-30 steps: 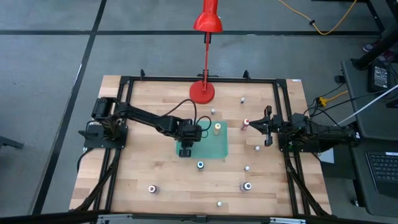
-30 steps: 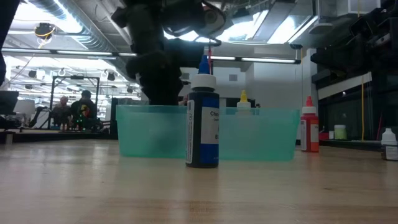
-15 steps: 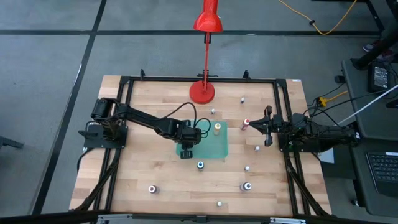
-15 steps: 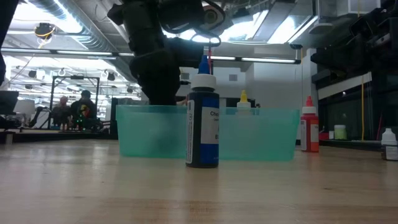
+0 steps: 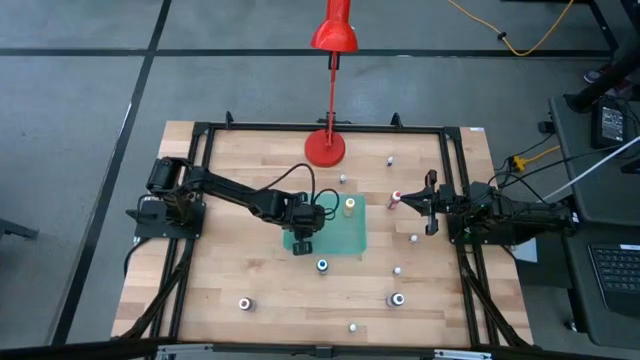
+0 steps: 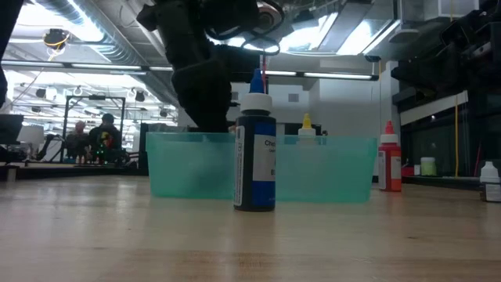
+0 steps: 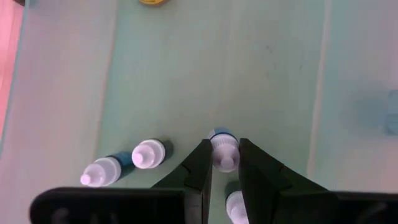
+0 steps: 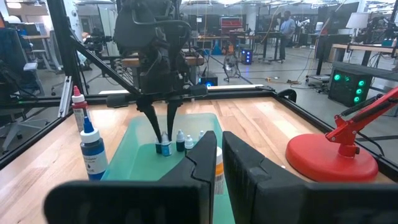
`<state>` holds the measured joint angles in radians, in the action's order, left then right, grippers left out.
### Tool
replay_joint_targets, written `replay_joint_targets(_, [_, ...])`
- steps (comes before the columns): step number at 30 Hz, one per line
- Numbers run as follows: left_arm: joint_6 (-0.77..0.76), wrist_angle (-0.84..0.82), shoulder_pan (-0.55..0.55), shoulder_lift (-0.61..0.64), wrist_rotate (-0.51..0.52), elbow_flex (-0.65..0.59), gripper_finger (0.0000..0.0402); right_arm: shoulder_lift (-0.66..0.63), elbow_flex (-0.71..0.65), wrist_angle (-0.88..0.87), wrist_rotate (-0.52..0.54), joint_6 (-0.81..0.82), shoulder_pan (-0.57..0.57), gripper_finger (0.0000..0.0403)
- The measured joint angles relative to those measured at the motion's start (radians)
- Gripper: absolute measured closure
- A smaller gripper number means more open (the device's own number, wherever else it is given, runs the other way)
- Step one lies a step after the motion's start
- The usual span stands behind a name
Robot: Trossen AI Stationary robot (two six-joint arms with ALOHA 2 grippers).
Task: Pick & Place food coloring
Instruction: Put the small blue food coloring bottle into the green bin
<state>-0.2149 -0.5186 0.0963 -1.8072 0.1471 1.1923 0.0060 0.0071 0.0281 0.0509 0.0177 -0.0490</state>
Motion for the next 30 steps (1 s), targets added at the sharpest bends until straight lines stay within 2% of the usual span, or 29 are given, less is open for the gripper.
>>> replay_joint_targets(30, [-0.018, -0.008, 0.005, 0.017, 0.018, 0.002, 0.0345, 0.000, 0.000, 0.000, 0.000, 0.000, 0.000, 0.0372])
